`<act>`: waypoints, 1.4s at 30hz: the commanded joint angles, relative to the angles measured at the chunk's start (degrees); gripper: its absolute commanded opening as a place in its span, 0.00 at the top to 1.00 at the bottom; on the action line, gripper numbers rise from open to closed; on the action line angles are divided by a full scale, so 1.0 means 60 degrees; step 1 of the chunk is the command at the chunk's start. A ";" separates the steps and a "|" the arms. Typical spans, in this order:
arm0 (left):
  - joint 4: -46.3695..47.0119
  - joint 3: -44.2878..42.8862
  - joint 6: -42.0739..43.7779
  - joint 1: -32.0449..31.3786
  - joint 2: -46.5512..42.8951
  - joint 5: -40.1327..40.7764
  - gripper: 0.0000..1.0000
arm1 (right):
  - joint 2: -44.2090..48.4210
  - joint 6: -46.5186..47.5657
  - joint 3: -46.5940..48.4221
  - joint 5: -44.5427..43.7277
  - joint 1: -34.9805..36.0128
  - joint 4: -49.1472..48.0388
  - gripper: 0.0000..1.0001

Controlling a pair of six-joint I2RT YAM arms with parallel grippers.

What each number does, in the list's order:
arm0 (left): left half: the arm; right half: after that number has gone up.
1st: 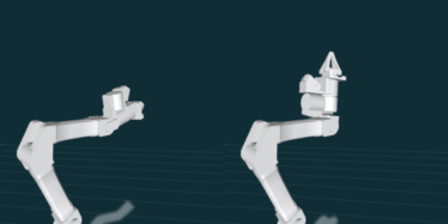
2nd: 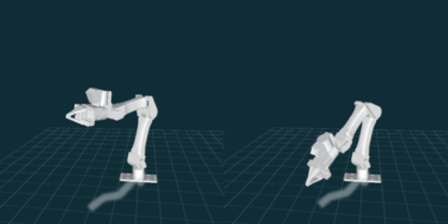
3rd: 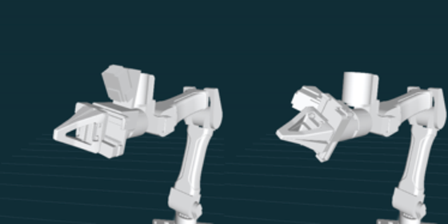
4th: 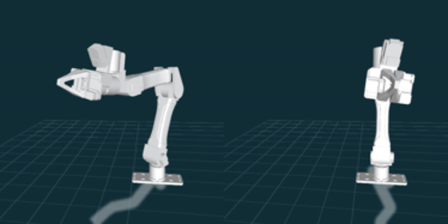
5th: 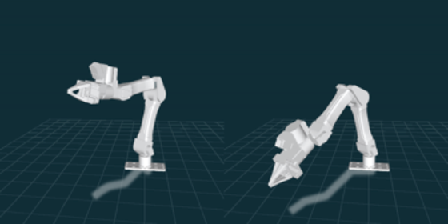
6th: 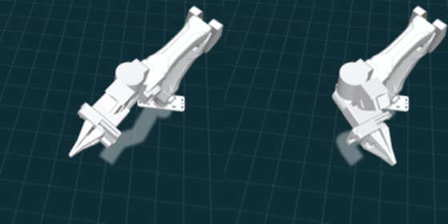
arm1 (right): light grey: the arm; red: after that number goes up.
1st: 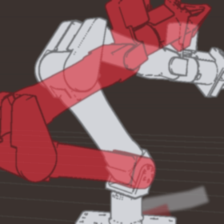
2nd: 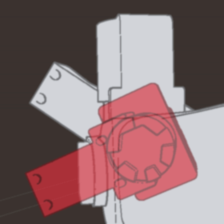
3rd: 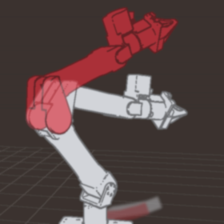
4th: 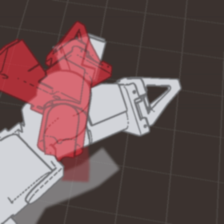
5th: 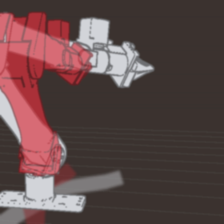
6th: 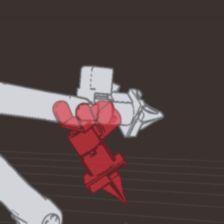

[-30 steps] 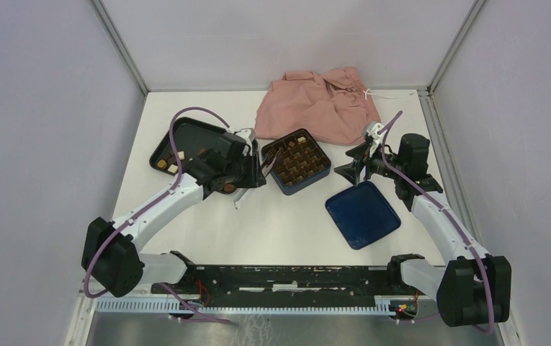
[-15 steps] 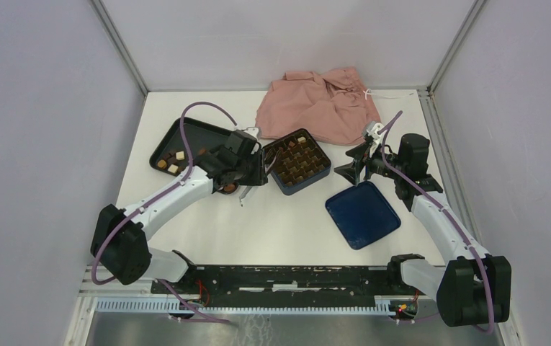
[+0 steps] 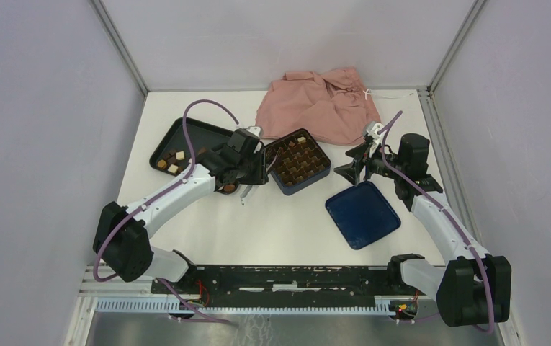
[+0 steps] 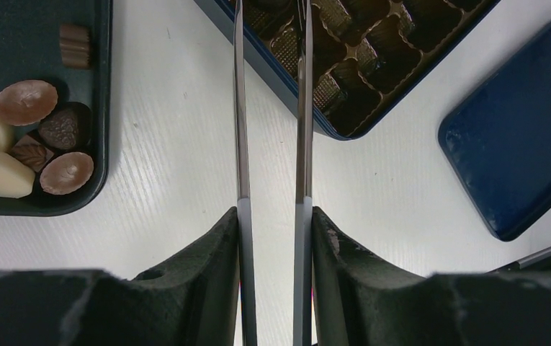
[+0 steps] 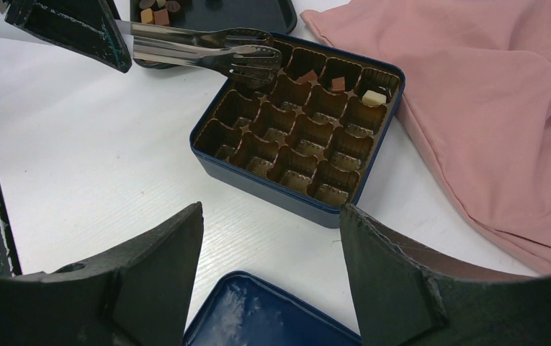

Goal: Pack the chocolate
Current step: Place the fake chocolate in the packing box.

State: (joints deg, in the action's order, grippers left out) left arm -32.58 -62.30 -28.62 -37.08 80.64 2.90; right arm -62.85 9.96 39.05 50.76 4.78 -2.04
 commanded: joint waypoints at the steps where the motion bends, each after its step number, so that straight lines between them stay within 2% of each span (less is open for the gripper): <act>1: 0.0144 -0.0556 0.0389 -0.0063 0.0021 0.0162 0.57 | -0.0047 0.0084 0.0342 0.0048 0.0034 -0.0194 0.25; 18: 0.0098 -0.0617 0.0354 -0.0109 -0.0107 0.0300 0.55 | -0.0046 0.0113 0.0347 0.0043 0.0081 -0.0187 0.25; 29: 0.0156 -0.0596 0.0284 -0.0127 -0.0852 0.0371 0.56 | -0.0030 0.0113 0.0333 0.0050 0.0077 -0.0187 0.25; 38: -0.0641 -0.0709 0.0551 -0.0046 -0.1326 0.1508 0.54 | -0.0006 0.0126 0.0333 0.0050 0.0075 -0.0187 0.25; 42: -0.1027 -0.0771 0.0755 0.0338 -0.1534 0.1701 0.54 | 0.0009 0.0117 0.0334 0.0050 0.0083 -0.0187 0.25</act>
State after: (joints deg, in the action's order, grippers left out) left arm -37.21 -63.72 -27.09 -37.01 74.37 9.52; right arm -62.87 9.96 39.05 50.76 4.89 -2.04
